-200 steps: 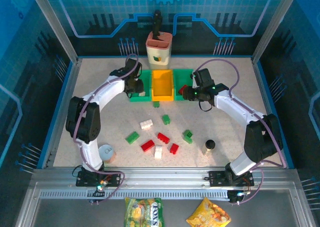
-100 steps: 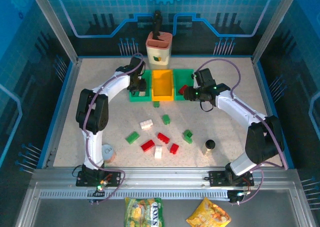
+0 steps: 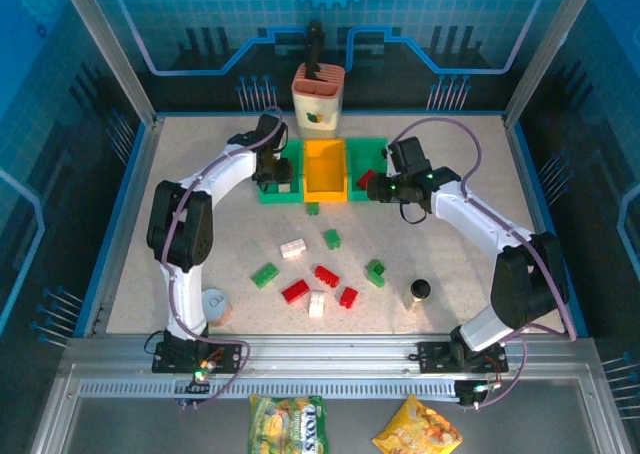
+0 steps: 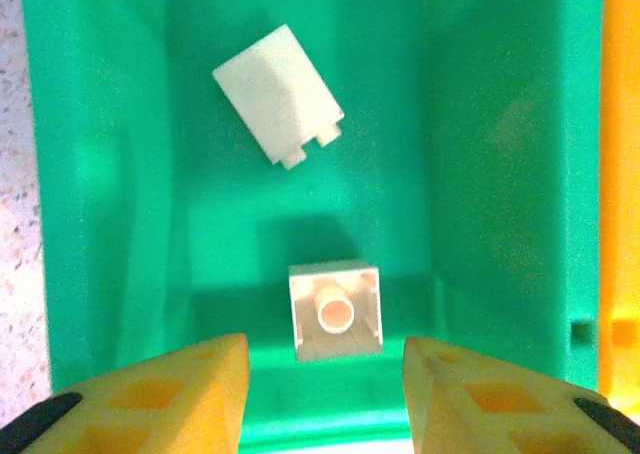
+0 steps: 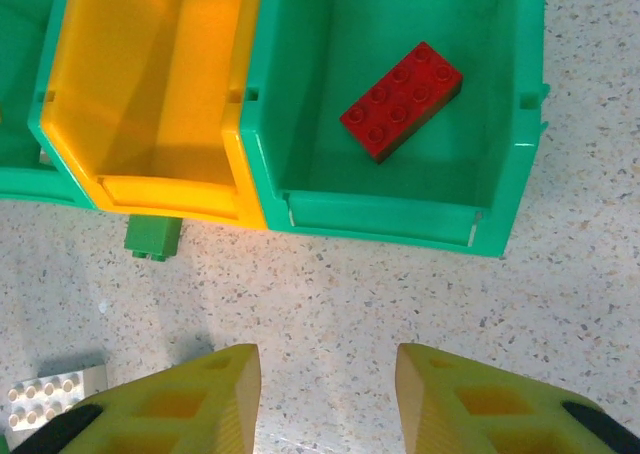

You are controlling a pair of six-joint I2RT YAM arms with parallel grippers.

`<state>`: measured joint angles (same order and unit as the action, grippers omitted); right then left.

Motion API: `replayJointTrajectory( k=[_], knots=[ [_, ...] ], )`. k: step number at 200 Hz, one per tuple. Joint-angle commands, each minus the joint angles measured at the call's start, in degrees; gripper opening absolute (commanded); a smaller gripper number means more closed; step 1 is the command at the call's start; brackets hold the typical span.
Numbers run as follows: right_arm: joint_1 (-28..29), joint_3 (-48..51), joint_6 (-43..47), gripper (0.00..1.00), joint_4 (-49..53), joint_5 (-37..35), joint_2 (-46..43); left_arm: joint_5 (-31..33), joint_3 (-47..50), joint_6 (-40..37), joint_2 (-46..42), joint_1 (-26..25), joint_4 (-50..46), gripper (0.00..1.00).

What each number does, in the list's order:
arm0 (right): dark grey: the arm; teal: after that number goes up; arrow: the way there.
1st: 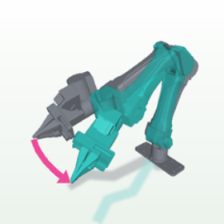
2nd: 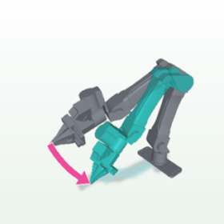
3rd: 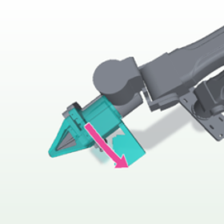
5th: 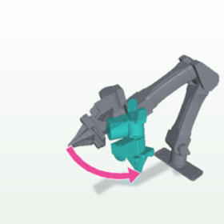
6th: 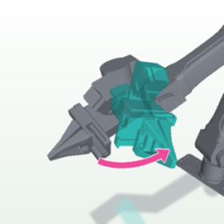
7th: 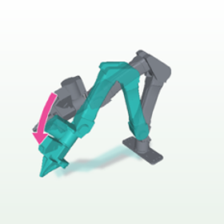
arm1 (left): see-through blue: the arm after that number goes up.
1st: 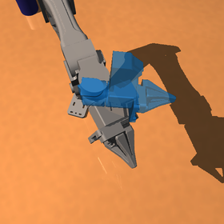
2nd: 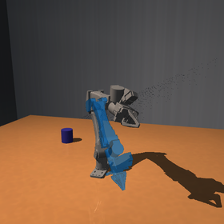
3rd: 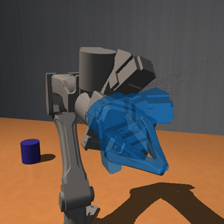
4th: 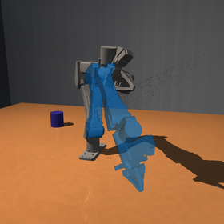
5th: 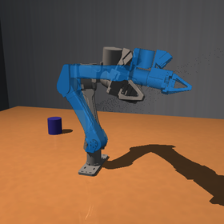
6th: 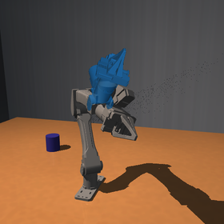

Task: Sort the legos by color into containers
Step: Place the lego in the container, then pick up the lego from the center of the table.

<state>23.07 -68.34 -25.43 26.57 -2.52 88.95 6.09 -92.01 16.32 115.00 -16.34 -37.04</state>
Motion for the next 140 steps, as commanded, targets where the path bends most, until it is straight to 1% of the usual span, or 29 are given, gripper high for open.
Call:
replayJointTrajectory(
  k=[1, 49, 81, 94, 140],
  knots=[
    [1.4, -1.9, -0.5, 0.41, 0.3, 0.4, 0.7, -2.0, 3.2, 1.4, -5.3, 0.0, 1.0, 0.45],
    [2.1, -1.4, -1.0, 0.41, -0.6, 0.2, 1.4, -1.2, 9.9, 5.8, -9.6, -3.4, 4.5, 0.46],
    [2.1, -1.1, -0.8, 0.41, -0.7, 0.1, 1.2, 2.9, 13.3, 10.6, -10.7, -7.8, 8.3, 0.46],
    [2.1, -1.0, -0.5, 0.41, -0.6, 0.0, 0.9, 3.6, 14.7, 12.4, -11.1, -9.4, 10.3, 0.46],
    [1.9, -0.6, 0.2, 0.41, -0.5, 0.0, 0.3, 7.3, 16.0, 17.1, -9.2, -13.5, 13.3, 0.47]
  ],
)
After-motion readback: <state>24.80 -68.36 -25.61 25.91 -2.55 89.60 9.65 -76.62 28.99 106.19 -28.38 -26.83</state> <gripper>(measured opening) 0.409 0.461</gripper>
